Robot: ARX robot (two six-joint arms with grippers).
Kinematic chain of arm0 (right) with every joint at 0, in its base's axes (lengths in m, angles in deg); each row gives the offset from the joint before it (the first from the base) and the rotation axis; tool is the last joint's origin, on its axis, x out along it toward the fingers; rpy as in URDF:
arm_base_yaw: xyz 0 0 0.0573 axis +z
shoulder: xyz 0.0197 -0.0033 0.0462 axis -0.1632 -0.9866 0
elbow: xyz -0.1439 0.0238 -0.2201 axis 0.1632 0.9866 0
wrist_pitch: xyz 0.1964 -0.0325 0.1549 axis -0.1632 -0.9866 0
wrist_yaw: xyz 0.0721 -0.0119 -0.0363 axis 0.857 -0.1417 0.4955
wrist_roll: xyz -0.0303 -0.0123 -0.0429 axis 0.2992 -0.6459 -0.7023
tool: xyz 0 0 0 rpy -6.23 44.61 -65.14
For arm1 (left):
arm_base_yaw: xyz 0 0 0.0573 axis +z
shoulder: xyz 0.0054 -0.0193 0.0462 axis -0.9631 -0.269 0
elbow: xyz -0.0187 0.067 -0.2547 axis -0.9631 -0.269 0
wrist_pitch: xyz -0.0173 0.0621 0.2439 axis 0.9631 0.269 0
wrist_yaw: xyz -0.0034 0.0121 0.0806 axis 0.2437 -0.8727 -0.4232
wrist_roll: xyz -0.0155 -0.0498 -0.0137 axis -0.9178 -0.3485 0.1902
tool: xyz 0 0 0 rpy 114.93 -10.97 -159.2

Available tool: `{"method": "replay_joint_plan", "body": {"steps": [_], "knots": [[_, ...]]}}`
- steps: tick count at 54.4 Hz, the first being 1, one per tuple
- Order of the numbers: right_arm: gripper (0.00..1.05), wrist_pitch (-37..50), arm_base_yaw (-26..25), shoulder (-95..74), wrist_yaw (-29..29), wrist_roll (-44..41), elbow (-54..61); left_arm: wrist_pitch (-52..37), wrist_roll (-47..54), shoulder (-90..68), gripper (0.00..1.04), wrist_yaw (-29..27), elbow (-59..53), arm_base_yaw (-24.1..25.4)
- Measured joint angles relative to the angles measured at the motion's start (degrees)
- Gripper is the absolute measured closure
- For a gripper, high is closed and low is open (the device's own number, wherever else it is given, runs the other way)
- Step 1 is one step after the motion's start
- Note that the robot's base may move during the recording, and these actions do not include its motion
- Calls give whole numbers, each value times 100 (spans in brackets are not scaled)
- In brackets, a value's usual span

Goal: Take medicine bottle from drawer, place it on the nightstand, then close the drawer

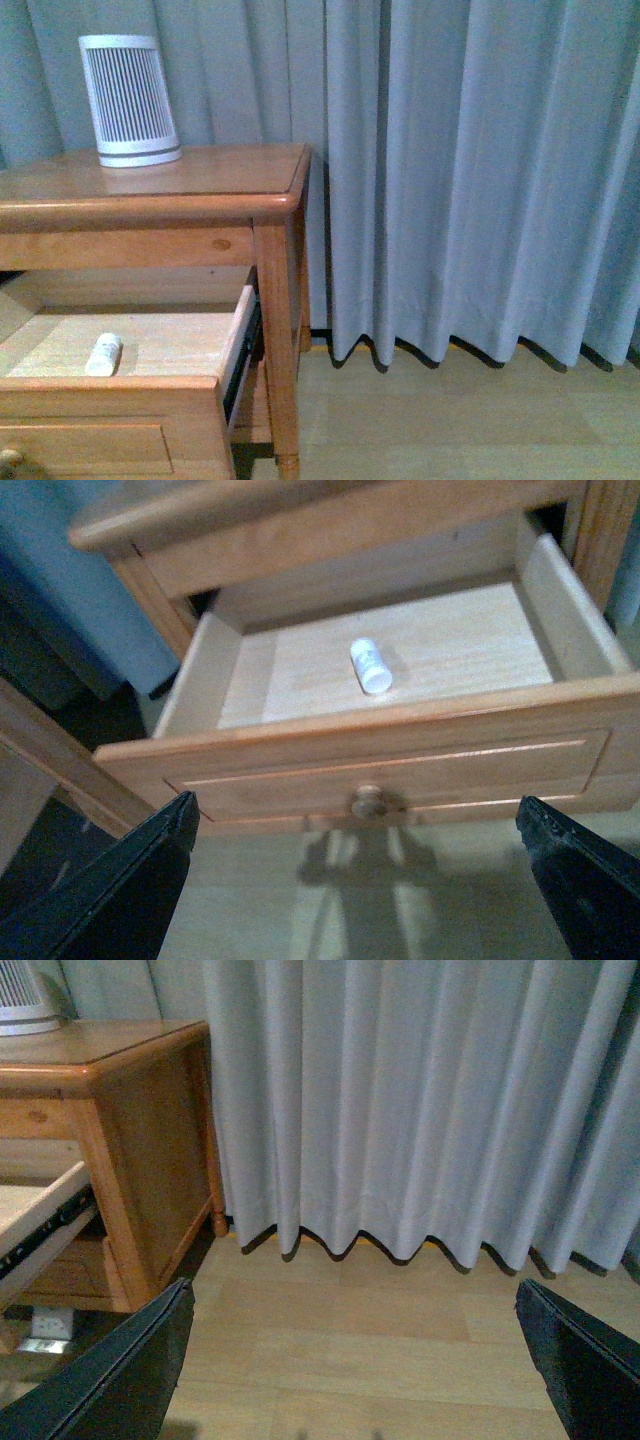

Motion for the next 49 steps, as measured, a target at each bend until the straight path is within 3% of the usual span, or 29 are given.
{"method": "replay_joint_plan", "body": {"steps": [3, 6, 9, 19, 24, 29, 49], "knots": [[7, 0, 0, 0, 0, 0, 0, 675, -59, 903, 7, -334, 0, -343], [7, 0, 0, 0, 0, 0, 0, 1738, -289, 2291, 7, -1121, 0, -1075], [7, 0, 0, 0, 0, 0, 0, 2157, -483, 2938, 7, -1547, -17, -1493], [7, 0, 0, 0, 0, 0, 0, 1838, -704, 3327, 7, -1928, -334, -1755], [7, 0, 0, 0, 0, -2, 0, 1722, -955, 3383, 8, -1851, -575, -1910], [7, 0, 0, 0, 0, 0, 0, 1508, -1217, 3812, 28, -846, -940, -1401], [7, 0, 0, 0, 0, 0, 0, 1694, -1349, 4415, 94, 426, -1250, -109]]}}
